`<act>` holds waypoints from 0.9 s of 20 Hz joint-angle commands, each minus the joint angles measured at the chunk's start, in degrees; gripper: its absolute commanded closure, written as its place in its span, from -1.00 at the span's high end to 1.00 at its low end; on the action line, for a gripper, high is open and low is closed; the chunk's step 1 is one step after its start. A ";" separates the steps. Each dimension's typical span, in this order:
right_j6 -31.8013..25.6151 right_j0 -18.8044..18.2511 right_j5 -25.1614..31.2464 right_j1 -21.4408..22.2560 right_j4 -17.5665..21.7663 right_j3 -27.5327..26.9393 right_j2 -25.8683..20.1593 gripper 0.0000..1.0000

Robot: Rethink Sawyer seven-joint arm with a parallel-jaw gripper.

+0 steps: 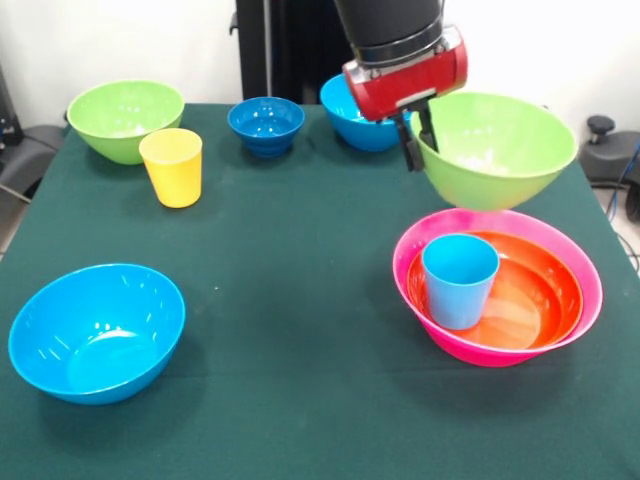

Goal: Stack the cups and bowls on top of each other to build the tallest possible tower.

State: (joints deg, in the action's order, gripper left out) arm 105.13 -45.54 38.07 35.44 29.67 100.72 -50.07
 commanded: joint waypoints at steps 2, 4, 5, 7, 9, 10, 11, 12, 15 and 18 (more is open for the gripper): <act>-17.66 -0.97 9.13 -4.03 2.89 -7.47 -0.30 -1.00; -18.95 -1.42 9.96 -4.43 1.91 -8.04 -1.88 -1.00; -19.74 -1.47 10.98 -4.61 1.82 -8.61 -2.03 -1.00; -21.46 -1.70 12.21 -5.79 1.94 -10.00 -2.29 -1.00; -22.46 -1.93 12.21 -7.24 2.33 -11.26 -2.59 -1.00; -22.66 -1.85 12.16 -7.84 2.72 -12.00 -2.50 -1.00; -22.58 -1.83 11.92 -8.27 3.05 -12.45 -2.39 -1.00; -22.51 -1.81 11.69 -8.70 3.38 -12.89 -2.27 -1.00; -22.36 -2.37 10.23 -9.76 4.30 -12.76 -2.19 -1.00; -22.88 -2.35 9.18 -11.50 5.10 -13.96 -1.97 -1.00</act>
State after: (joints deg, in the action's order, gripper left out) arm 101.99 -48.09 43.74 28.46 30.18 91.79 -51.49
